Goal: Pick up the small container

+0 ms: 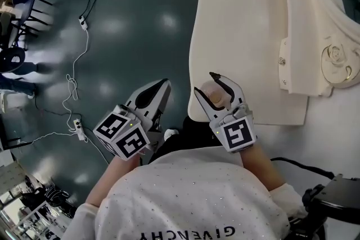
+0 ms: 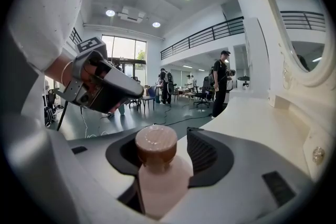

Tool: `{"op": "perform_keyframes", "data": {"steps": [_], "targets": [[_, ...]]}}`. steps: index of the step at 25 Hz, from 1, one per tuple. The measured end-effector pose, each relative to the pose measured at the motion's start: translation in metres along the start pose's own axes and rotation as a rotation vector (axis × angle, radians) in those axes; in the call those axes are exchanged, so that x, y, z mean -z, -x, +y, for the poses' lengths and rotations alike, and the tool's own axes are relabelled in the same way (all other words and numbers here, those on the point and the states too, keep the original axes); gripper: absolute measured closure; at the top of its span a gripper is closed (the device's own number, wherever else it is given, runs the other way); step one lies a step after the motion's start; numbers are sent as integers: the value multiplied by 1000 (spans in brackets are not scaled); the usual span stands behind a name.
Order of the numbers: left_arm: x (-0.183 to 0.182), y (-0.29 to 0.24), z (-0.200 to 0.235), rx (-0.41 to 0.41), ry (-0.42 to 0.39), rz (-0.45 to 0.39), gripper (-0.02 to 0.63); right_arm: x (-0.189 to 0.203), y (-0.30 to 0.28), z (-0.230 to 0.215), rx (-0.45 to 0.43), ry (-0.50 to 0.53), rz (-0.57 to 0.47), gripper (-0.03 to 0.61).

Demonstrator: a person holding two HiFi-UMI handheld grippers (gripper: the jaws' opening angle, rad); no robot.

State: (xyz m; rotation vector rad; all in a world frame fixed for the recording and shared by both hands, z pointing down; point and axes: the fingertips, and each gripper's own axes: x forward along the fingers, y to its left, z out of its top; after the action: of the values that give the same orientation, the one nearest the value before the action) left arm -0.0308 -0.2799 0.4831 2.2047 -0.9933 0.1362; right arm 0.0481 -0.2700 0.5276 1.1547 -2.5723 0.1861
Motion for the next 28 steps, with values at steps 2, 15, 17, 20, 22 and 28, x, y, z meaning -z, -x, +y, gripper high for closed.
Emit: {"op": "perform_keyframes", "data": {"steps": [2,15,17,20,22,28], "targets": [[1,-1,0,-4,5,2,614,0,-2,-2,-3,0,-1,362],[-9,-2,-6,-33,2,-38,614,-2,-2,6,-52,133,46,422],[-11,-1,-7,-38,0,-48,614,-5,-1,7,-59,162,40,444],[-16,1,-8,-48,-6,-69,614,-10,0,4,-74,135,24,472],[-22,3,-8,-55,-11,-88,614,-12,0,2,-87,105,25,476],[-33,9,-13,-65,-25,-141,614,-12,0,1,-110,77,38,482]]}}
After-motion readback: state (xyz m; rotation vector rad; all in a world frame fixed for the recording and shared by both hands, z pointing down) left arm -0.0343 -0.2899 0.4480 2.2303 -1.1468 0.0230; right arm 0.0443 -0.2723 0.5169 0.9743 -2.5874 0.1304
